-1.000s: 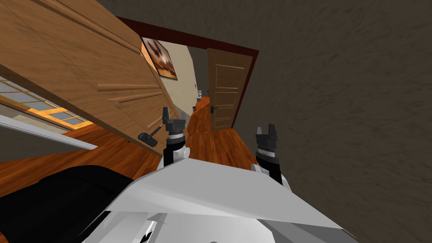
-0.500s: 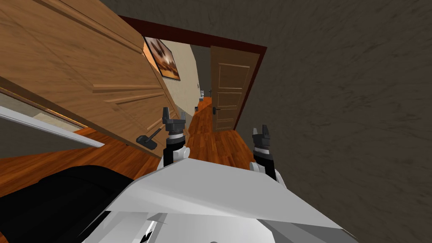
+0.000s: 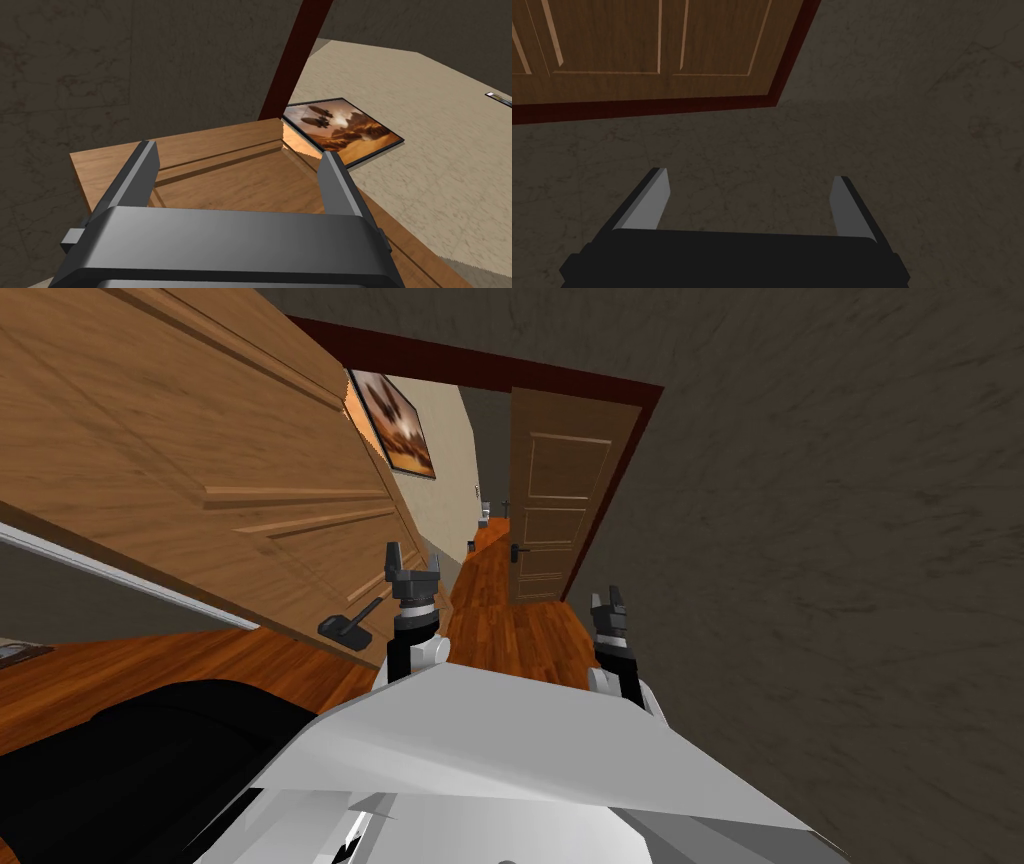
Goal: Pull the door open
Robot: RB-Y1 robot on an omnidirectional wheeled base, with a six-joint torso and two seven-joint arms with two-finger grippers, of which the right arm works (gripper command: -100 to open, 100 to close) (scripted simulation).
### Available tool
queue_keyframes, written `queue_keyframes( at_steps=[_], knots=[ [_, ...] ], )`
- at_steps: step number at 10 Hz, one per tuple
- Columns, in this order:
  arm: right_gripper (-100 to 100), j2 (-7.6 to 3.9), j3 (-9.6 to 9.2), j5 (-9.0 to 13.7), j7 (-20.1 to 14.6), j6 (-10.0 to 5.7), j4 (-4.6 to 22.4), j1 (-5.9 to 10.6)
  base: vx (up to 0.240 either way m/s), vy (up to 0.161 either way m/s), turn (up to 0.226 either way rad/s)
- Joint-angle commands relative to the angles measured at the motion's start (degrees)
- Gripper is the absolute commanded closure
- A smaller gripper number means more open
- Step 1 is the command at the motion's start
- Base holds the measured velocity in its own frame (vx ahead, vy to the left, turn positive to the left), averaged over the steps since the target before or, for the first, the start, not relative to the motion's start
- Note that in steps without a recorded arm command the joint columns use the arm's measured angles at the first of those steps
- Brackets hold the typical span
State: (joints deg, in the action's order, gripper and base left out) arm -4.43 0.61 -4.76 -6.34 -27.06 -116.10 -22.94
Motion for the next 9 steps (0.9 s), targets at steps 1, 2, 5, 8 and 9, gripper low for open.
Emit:
queue_keyframes(
  at_steps=[1, 2, 5, 8, 9],
  knots=[
    [-100, -0.58, 0.35, 0.3, -0.35, 0.28, 2.51, 1.56, 0.115, 0.049, 0.066],
    [-100, -0.83, 0.4, 0.42, -0.5, 0.47, 3.73, 2.25, 0.1, 0.034, 0.083],
    [-100, -1.57, 0.56, 0.79, -0.95, 1.02, 7.4, 4.32, 0.101, 0.03, 0.075],
    [-100, -2.32, 0.73, 1.17, -1.43, 1.6, 11.27, 6.5, 0.1, 0.039, 0.08],
    [-100, -2.57, 0.79, 1.3, -1.59, 1.79, 12.57, 7.23, 0.116, 0.047, 0.08]
  ],
)
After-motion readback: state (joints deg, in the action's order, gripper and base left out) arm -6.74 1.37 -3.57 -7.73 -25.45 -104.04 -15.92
